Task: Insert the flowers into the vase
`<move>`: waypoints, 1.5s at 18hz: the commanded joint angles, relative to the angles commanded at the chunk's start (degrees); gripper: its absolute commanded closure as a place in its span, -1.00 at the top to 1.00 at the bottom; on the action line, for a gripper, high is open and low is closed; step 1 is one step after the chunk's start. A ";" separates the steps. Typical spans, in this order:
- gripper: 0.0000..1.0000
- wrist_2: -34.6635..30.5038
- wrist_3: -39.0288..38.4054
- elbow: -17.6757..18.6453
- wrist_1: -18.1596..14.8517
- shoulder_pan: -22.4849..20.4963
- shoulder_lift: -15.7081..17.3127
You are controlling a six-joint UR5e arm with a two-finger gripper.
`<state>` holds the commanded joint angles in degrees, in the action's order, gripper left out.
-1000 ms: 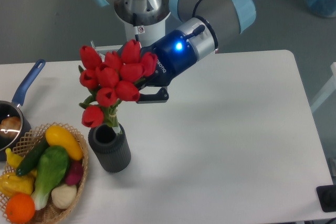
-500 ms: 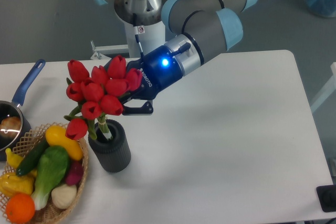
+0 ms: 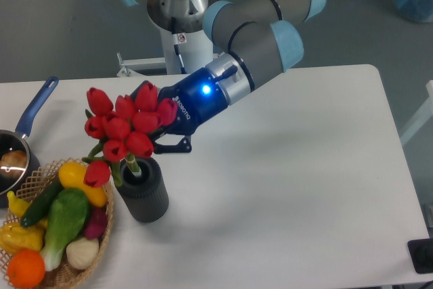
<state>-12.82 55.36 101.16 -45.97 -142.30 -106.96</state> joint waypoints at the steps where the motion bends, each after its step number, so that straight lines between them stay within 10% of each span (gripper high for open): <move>1: -0.58 -0.53 0.62 0.26 0.00 0.09 -0.44; 8: -0.22 -3.95 5.10 2.11 0.00 0.18 -2.38; 12: 0.25 -4.58 6.86 2.99 -0.09 0.18 -3.08; 15: 1.00 -5.45 6.86 3.43 -0.09 0.18 -3.17; 27: 1.00 -13.09 8.79 3.96 -0.18 -3.86 -0.63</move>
<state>-25.91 64.15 105.12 -46.14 -146.16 -107.58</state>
